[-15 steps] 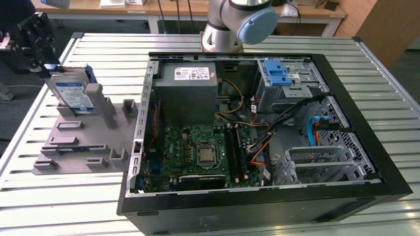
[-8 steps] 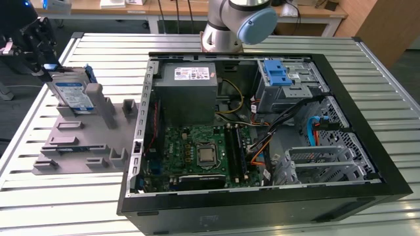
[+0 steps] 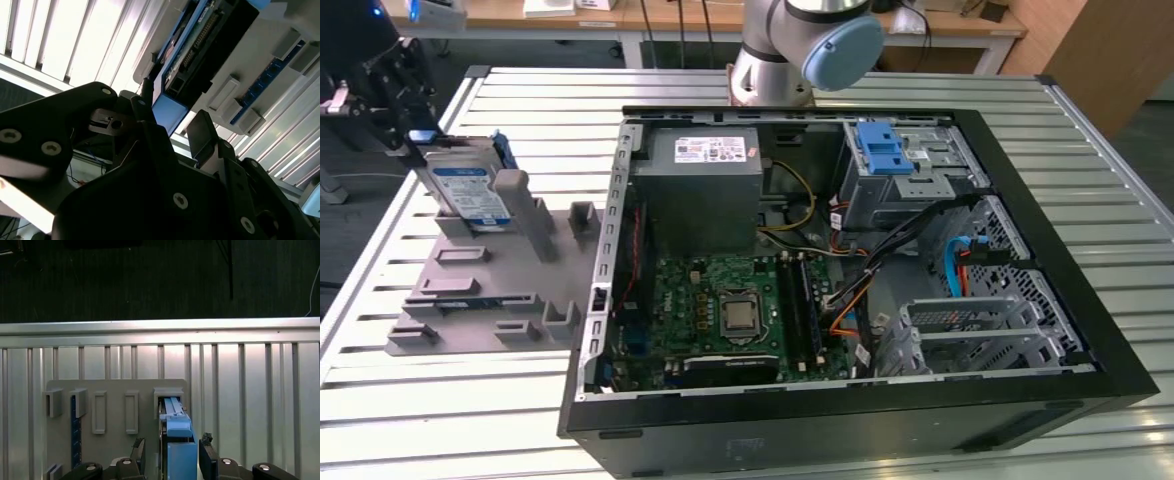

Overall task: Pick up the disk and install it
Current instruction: 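Pick up the disk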

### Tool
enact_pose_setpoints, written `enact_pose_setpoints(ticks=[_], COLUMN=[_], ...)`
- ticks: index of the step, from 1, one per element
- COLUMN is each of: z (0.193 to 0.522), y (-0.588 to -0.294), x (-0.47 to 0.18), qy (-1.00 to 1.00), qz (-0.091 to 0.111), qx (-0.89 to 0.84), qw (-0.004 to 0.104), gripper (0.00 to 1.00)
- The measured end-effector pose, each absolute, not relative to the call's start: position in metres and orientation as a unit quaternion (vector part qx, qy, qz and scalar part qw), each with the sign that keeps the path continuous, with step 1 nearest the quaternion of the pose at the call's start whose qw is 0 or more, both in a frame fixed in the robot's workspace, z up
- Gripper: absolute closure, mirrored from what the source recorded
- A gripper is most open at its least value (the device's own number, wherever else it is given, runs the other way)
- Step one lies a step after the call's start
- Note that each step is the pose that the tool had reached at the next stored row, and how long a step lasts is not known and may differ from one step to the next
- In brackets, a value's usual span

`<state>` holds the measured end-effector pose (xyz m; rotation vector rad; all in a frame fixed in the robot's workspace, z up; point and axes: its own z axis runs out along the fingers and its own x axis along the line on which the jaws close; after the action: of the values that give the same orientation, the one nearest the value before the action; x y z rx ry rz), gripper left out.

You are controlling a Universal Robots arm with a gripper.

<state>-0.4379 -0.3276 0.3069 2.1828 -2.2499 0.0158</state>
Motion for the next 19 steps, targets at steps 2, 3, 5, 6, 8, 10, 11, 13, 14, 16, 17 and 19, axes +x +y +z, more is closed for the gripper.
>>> enact_pose_setpoints(ticks=[2, 3, 5, 6, 8, 10, 11, 13, 14, 16, 17, 19], z=[0.304, 0.303, 0.301, 0.3, 0.298, 0.297, 0.296, 0.295, 0.295, 0.295, 0.295, 0.295], y=[-0.327, -0.327, -0.327, -0.327, -0.326, -0.326, -0.326, -0.326, -0.326, -0.326, -0.326, -0.326], x=[-0.438, -0.438, -0.438, -0.438, -0.438, -0.439, -0.439, -0.439, -0.439, -0.439, -0.439, -0.439], qy=[-0.718, -0.718, -0.718, -0.718, -0.718, -0.718, -0.718, -0.718, -0.718, -0.718, -0.718, -0.718], qz=[0.004, 0.004, 0.004, 0.004, 0.004, 0.003, 0.003, 0.003, 0.003, 0.003, 0.003, 0.003], qx=[0.696, 0.696, 0.696, 0.696, 0.696, 0.696, 0.696, 0.696, 0.696, 0.696, 0.696, 0.696], qw=[0.004, 0.004, 0.005, 0.005, 0.005, 0.005, 0.005, 0.006, 0.006, 0.006, 0.006, 0.006], gripper=[0.45, 0.45, 0.45, 0.45, 0.45, 0.45, 0.45, 0.45, 0.45, 0.45, 0.47, 0.54])
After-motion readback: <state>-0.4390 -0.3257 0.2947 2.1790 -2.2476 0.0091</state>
